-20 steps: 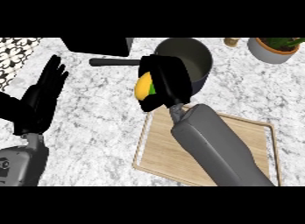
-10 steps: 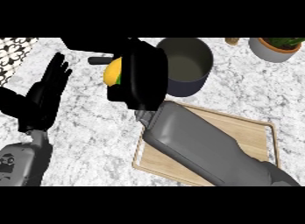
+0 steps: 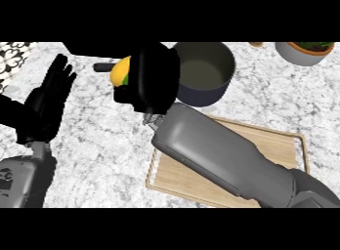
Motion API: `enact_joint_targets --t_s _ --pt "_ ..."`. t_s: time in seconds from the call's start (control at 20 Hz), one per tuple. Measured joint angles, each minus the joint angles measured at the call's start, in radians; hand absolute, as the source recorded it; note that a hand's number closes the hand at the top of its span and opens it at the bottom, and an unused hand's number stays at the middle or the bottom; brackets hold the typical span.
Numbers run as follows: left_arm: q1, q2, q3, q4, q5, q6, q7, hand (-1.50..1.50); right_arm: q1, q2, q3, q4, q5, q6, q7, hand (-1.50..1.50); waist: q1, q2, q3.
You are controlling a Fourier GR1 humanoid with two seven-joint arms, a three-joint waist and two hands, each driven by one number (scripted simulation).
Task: Pick the lemon from the tray and place it in the pot
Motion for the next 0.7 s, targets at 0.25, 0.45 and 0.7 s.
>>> enact_joint_targets --t_s 0.25,0.45,0.7 --pt "0.019 0.005 0.011 -0.012 0.002 0.0 -0.004 0.0 -0.034 0.002 0.011 0.195 0.067 -0.04 -0.005 1.5 -0.016 0.0 0.0" --pt "0.032 -0.002 0.005 -0.02 -0.008 0.009 -0.006 0.0 -0.077 0.002 0.03 0.337 0.104 -0.021 0.019 1.5 -0.019 0.001 0.0" --pt "0.032 0.004 0.011 -0.025 -0.002 -0.003 -0.013 0.0 -0.08 0.003 0.04 0.473 0.073 -0.058 -0.011 1.5 -0.012 0.008 0.001"
